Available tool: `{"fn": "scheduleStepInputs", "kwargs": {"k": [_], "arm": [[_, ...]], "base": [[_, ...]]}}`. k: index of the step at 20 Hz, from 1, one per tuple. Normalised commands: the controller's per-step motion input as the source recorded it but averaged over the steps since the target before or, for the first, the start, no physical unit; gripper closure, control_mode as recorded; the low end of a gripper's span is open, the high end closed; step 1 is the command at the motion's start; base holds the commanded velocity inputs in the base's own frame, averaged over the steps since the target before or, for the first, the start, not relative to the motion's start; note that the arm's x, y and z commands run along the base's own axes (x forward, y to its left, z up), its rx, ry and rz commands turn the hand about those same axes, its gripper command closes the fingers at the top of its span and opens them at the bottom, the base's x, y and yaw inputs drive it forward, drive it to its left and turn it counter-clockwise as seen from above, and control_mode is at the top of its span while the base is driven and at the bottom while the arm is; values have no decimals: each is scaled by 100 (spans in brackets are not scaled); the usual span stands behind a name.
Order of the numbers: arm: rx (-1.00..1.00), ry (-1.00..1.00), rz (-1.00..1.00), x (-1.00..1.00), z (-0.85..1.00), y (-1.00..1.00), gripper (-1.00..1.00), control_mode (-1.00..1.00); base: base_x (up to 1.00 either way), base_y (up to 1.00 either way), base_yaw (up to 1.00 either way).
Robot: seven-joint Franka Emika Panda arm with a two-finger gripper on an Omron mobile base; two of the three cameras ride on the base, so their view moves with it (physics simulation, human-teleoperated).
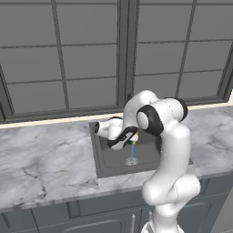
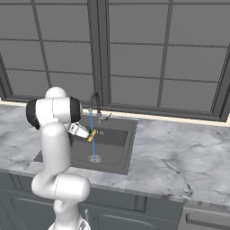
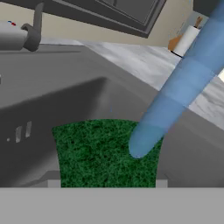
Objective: Soak the sponge with water for a few seconds and then drop it inside the sink.
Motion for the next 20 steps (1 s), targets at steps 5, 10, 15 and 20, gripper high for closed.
{"fn": "scheduleStepInputs", "kwargs": {"k": [5, 10, 15, 20], "arm": [[-3, 0, 0, 42, -14, 0, 100, -100], [-2, 0, 0, 4, -5, 2, 100, -100], [0, -1, 0, -25, 0, 0, 100, -100], [0, 0, 0, -10, 0, 0, 100, -100]], "base": [[0, 0, 0], [0, 0, 0], [0, 0, 0], [0, 0, 0]]}}
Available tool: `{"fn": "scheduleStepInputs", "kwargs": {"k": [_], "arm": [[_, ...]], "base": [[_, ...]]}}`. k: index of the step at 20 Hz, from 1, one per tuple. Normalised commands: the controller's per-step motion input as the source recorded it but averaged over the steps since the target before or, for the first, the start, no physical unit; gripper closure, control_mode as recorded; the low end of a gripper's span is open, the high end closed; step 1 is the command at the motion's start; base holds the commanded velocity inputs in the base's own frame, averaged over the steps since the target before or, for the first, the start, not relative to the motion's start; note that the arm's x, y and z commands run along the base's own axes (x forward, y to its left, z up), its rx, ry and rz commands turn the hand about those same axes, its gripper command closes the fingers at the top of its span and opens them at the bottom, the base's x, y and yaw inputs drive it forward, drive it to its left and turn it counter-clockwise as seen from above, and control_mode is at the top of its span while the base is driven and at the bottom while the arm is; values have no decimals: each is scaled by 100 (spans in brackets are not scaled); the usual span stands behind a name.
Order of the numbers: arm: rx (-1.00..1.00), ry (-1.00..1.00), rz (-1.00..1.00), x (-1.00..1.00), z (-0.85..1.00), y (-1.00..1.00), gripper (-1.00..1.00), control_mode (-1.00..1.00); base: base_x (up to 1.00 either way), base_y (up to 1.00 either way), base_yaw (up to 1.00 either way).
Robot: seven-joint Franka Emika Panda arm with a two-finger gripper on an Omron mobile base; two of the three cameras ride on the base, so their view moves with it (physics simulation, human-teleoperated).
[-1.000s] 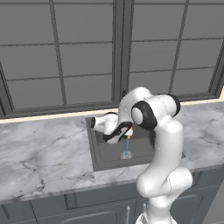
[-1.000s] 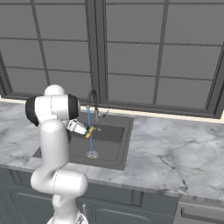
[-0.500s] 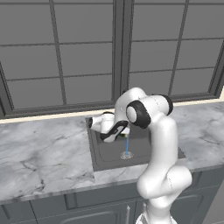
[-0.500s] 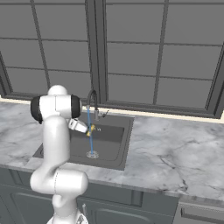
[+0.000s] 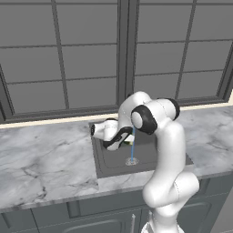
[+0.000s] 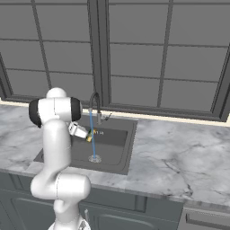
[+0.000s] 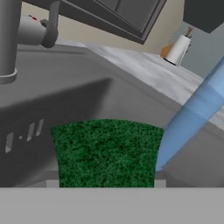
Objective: Soak the sponge with water for a few seconds and then drop it inside the sink.
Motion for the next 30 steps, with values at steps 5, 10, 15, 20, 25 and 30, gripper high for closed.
{"fn": "scheduleStepInputs", "kwargs": {"k": [5, 10, 15, 20, 25, 30], "arm": [[0, -3, 0, -20, 0, 0, 100, -100], [0, -6, 0, -23, 0, 0, 100, -100], [0, -5, 0, -6, 0, -6, 100, -100], [0, 0, -1, 11, -1, -4, 100, -100], [0, 0, -2, 26, -6, -14, 100, -100], [0, 0, 0, 0, 0, 0, 100, -100]], "base": [[0, 0, 0], [0, 0, 0], [0, 0, 0], [0, 0, 0], [0, 0, 0], [0, 0, 0]]}}
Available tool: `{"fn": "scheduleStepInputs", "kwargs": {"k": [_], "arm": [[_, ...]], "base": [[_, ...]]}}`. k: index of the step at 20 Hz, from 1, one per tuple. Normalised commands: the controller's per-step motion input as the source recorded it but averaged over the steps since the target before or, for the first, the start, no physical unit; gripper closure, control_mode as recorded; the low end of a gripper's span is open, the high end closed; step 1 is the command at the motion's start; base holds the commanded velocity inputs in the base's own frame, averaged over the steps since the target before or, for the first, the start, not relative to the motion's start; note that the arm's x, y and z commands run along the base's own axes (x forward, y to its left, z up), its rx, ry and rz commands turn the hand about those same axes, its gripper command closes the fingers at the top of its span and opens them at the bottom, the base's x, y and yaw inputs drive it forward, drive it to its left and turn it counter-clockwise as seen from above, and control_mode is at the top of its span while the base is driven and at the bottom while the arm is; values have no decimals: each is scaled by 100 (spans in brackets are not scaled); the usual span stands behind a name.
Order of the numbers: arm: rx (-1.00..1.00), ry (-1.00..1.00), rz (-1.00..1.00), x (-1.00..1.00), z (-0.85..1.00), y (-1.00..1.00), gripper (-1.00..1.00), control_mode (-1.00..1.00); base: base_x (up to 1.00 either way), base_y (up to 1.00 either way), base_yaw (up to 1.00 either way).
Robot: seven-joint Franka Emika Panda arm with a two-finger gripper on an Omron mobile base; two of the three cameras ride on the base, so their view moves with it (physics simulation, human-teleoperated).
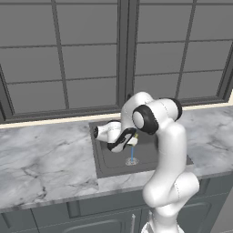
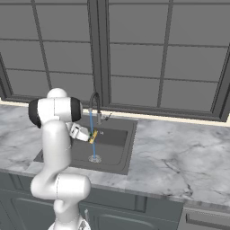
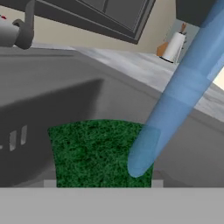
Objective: Soak the sponge with water for a few seconds and then drop it inside the sink.
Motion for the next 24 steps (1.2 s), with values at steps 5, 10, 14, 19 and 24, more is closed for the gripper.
{"fn": "scheduleStepInputs", "kwargs": {"k": [5, 10, 14, 19, 24], "arm": [[1, -3, 0, -14, 0, 0, 100, -100], [13, 0, 8, -28, 23, 0, 100, -100], [12, 0, 16, -21, 51, 17, 100, -100], [0, 7, 23, -33, 42, 33, 100, -100], [0, 18, 27, -31, 21, 23, 100, -100]], "base": [[0, 0, 0], [0, 0, 0], [0, 0, 0], [0, 0, 0], [0, 0, 0]]}}
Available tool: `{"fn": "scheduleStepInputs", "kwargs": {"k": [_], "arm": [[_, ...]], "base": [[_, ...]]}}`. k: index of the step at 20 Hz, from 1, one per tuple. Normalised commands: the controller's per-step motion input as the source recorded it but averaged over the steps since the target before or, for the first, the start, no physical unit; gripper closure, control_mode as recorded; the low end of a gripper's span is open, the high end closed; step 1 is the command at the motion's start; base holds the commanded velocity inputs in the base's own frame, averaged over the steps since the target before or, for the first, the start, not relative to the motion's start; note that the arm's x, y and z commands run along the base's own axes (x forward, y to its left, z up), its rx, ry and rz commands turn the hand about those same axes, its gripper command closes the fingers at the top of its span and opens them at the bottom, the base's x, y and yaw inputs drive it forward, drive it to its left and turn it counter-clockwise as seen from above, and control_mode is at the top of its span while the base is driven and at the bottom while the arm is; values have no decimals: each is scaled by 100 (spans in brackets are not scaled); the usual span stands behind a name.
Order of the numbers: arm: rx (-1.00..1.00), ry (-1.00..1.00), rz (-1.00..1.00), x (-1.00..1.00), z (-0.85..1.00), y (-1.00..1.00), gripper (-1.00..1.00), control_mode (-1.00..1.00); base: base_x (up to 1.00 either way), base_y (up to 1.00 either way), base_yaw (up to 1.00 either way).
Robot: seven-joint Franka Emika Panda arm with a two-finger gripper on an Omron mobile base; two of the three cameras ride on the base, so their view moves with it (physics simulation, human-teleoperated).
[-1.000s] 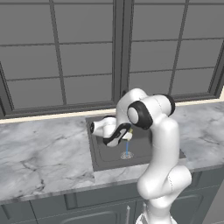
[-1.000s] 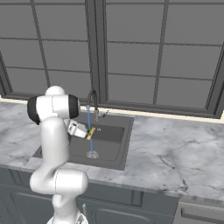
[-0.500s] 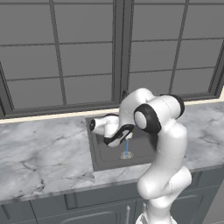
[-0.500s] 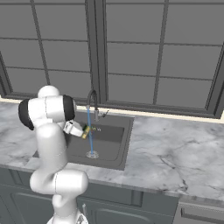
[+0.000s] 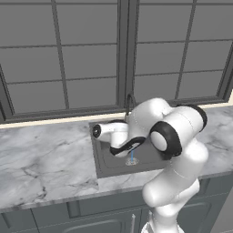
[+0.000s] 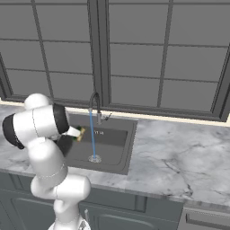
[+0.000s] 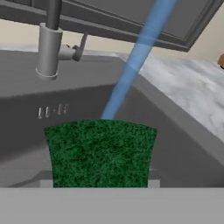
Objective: Soak the sponge with water for a few seconds and then drop it inside the sink.
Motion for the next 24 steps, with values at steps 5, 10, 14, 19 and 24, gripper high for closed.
{"fn": "scheduleStepInputs", "kwargs": {"k": [5, 10, 14, 19, 24], "arm": [[9, 31, 28, -6, 11, 6, 100, -100], [13, 11, 19, -1, 35, 0, 100, -100], [12, 0, 12, -10, 42, 2, 100, -100], [9, 0, 7, -16, 26, 6, 100, -100], [12, 0, 3, -3, 9, 4, 100, -100]], "base": [[0, 0, 0], [0, 0, 0], [0, 0, 0], [0, 0, 0], [0, 0, 0]]}}
